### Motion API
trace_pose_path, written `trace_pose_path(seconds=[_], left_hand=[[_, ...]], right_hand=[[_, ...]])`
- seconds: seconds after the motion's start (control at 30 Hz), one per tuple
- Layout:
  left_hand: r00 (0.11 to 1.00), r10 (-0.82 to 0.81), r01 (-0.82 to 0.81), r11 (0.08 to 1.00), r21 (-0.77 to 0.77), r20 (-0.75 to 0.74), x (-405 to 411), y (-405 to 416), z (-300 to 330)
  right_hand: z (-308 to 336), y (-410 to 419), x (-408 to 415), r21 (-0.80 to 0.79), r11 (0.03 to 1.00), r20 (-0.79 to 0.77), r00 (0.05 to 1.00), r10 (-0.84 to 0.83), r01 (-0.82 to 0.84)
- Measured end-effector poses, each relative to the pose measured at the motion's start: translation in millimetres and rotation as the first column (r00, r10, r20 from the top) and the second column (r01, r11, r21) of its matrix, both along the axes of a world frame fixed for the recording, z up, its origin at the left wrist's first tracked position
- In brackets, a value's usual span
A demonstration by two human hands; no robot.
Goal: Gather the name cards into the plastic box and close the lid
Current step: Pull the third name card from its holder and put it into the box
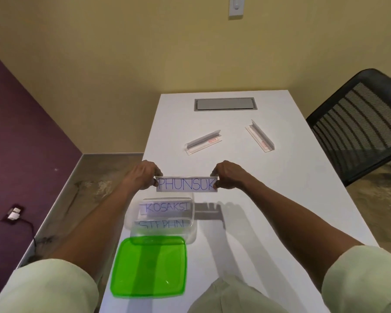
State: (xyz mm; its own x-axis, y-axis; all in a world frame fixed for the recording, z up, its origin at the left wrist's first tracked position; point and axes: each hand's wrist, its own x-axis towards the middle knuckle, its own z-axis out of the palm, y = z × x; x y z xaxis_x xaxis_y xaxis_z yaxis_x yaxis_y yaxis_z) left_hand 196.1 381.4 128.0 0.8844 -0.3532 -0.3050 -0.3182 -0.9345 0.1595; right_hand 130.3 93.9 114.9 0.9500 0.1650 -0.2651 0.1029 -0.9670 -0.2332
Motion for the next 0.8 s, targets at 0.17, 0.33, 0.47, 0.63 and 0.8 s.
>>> trace_pose_path(seconds=[0.17,0.33,0.47,0.63,0.8], left_hand=[[0.999,0.040,-0.039,0.998,0.050,-0.017,-0.9,30.2,-8.4],[0.995,0.091,-0.087,0.993,0.082,-0.046,-6.3,53.5,-17.4],[0.993,0.108,-0.104,0.991,0.084,-0.047,-9.8,67.1,-23.3],[0.993,0.116,-0.112,0.990,0.088,-0.036,-11.7,80.5,-31.6],[0.995,0.091,-0.085,0.991,0.107,-0.052,-18.0,87.9,-42.3]], right_hand=[[-15.7,34.6,-1.3,-0.015,0.999,-0.025,0.999,0.047,-0.048],[-24.2,58.9,-2.9,-0.006,0.997,-0.031,0.996,0.081,-0.081],[-27.4,71.7,-2.6,0.009,0.994,-0.022,0.993,0.113,-0.113],[-30.1,85.0,-2.8,0.009,0.990,-0.012,0.990,0.140,-0.140],[-34.3,93.1,-2.5,-0.018,0.981,0.001,0.981,0.192,-0.191]])
